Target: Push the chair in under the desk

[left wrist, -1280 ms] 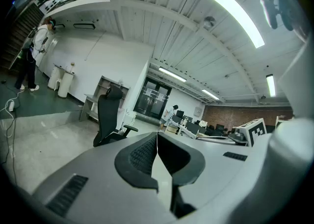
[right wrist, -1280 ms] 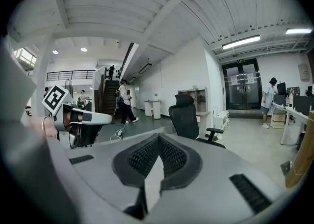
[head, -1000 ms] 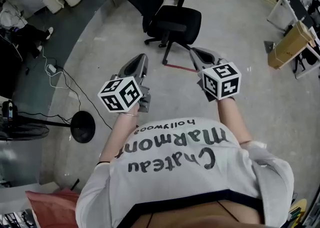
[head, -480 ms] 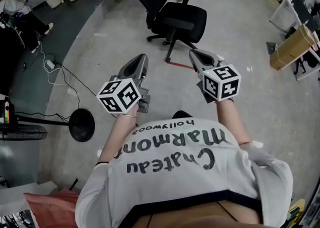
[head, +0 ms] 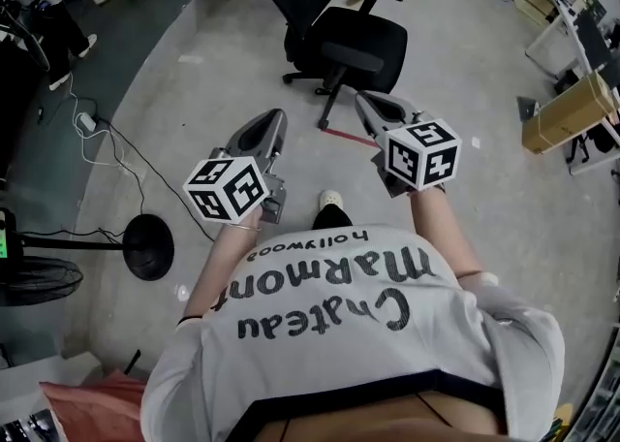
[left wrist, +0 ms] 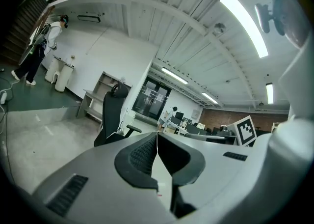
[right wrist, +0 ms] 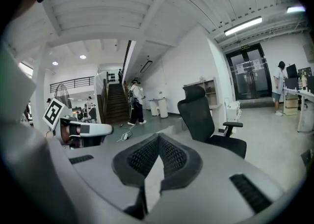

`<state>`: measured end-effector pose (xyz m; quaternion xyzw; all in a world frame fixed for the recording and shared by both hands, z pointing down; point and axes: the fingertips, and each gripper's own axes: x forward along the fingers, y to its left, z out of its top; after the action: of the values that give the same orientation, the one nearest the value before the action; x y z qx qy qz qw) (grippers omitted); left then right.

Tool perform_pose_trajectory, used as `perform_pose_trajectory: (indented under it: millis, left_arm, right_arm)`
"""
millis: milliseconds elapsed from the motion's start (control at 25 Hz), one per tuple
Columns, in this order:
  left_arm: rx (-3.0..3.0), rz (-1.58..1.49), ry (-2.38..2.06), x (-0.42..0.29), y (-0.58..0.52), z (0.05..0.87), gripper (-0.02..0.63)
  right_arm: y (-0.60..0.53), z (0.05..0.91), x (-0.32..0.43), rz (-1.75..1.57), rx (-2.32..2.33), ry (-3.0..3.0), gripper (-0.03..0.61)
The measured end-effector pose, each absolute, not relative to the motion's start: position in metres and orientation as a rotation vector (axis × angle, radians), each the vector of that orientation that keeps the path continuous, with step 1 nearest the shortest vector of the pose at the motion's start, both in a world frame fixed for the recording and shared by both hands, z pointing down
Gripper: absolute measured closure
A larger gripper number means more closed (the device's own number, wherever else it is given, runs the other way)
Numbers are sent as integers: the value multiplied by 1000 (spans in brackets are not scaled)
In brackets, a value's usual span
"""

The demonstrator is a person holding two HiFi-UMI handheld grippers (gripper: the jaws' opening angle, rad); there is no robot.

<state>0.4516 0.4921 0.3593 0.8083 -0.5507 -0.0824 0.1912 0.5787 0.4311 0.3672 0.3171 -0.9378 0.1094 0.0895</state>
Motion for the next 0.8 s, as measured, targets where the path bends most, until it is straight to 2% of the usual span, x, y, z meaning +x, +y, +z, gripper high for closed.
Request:
perform_pose_trajectory:
  millis: [480,800]
  left_arm:
    - [2270,-216,-1607,407,303,343,595]
    - [2074,-303,-1668,343,252,370,595]
  right_arm:
    - [237,369,533,296,896,-2749,569]
    - [165,398,488,381,827,-2727,569]
